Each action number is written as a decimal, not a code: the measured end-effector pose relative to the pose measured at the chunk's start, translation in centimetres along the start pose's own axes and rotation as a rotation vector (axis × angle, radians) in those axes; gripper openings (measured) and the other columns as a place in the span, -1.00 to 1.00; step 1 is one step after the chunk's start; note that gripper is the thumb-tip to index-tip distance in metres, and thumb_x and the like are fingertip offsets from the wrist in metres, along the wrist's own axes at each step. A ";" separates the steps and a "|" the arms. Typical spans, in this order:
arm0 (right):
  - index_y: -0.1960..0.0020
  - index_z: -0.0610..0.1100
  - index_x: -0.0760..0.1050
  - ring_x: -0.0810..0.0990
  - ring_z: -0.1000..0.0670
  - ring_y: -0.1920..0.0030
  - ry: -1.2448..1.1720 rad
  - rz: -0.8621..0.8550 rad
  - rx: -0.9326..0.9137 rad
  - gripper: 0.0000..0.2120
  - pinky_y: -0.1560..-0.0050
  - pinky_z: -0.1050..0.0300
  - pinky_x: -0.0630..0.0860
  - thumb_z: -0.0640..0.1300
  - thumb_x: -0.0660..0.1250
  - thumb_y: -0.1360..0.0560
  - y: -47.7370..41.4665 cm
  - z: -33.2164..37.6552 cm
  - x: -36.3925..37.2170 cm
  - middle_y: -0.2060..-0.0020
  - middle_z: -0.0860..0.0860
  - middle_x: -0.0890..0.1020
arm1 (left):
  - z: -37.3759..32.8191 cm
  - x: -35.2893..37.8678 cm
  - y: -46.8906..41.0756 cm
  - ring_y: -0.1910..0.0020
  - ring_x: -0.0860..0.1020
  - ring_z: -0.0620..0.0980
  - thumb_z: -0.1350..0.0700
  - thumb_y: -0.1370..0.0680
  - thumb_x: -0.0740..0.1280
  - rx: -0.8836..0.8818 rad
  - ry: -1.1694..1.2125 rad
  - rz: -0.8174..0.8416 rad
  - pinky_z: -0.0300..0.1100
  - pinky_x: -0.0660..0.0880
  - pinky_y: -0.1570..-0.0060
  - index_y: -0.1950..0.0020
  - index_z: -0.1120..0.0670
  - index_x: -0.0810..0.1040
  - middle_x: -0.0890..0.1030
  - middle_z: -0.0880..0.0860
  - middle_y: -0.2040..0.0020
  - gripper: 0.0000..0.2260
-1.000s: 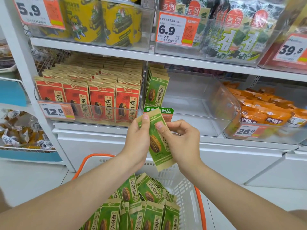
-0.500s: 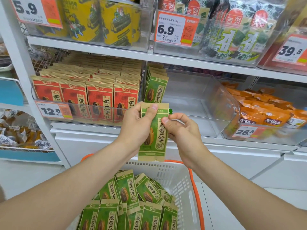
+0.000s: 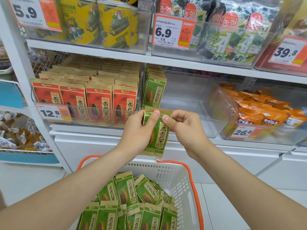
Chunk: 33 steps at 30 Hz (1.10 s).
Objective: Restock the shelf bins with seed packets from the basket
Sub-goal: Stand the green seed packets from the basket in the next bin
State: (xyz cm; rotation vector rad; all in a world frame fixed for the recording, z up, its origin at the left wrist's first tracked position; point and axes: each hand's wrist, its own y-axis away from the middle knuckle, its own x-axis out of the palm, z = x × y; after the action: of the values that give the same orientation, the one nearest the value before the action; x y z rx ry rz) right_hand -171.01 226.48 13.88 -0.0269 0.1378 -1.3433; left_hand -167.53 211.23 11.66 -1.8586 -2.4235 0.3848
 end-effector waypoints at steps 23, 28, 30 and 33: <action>-0.18 -0.08 0.52 0.61 0.10 0.09 0.606 -0.240 -0.623 -0.75 0.06 0.20 0.48 -0.05 0.49 -0.58 -5.8 2.6 -1.7 0.13 0.22 0.65 | 1.2 -3.1 -4.6 -0.48 0.31 0.11 0.09 -0.53 0.42 0.438 -1.045 -0.137 0.14 0.29 -0.33 -0.44 0.00 0.44 0.36 0.02 -0.51 -0.53; 0.00 0.11 0.61 0.67 0.17 0.16 0.689 -0.145 -0.366 -0.82 -0.09 0.02 0.61 0.07 0.57 -0.47 -10.7 0.2 -1.0 0.20 0.26 0.70 | 2.0 -3.2 -4.9 -0.62 0.16 0.15 -0.13 -0.53 0.45 0.399 -1.251 -0.053 0.23 0.23 -0.36 -0.37 -0.01 0.53 0.17 0.06 -0.67 -0.55; 0.02 0.09 0.67 0.68 0.12 0.15 0.706 -0.134 -0.281 -0.82 -0.09 0.01 0.62 0.12 0.58 -0.46 -12.4 -0.1 -0.8 0.20 0.20 0.72 | 2.2 -3.3 -5.0 -0.64 0.12 0.14 -0.15 -0.54 0.43 0.406 -1.269 -0.052 0.23 0.21 -0.36 -0.26 -0.02 0.58 0.13 0.06 -0.69 -0.65; 0.06 0.10 0.65 0.66 0.01 0.00 0.687 -0.128 -0.168 -0.81 -0.10 0.06 0.57 0.13 0.60 -0.44 -14.4 -0.6 -0.2 0.18 0.16 0.70 | 2.5 -3.5 -5.1 -0.67 0.07 0.13 -0.17 -0.57 0.40 0.409 -1.277 -0.051 0.24 0.17 -0.38 -0.13 -0.05 0.64 0.06 0.05 -0.72 -0.75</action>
State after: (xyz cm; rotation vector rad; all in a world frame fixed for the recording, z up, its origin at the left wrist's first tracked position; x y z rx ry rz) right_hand -185.08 223.49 14.69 0.2918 0.8398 -1.4200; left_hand -171.95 206.27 10.76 -1.5022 -2.5127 2.4233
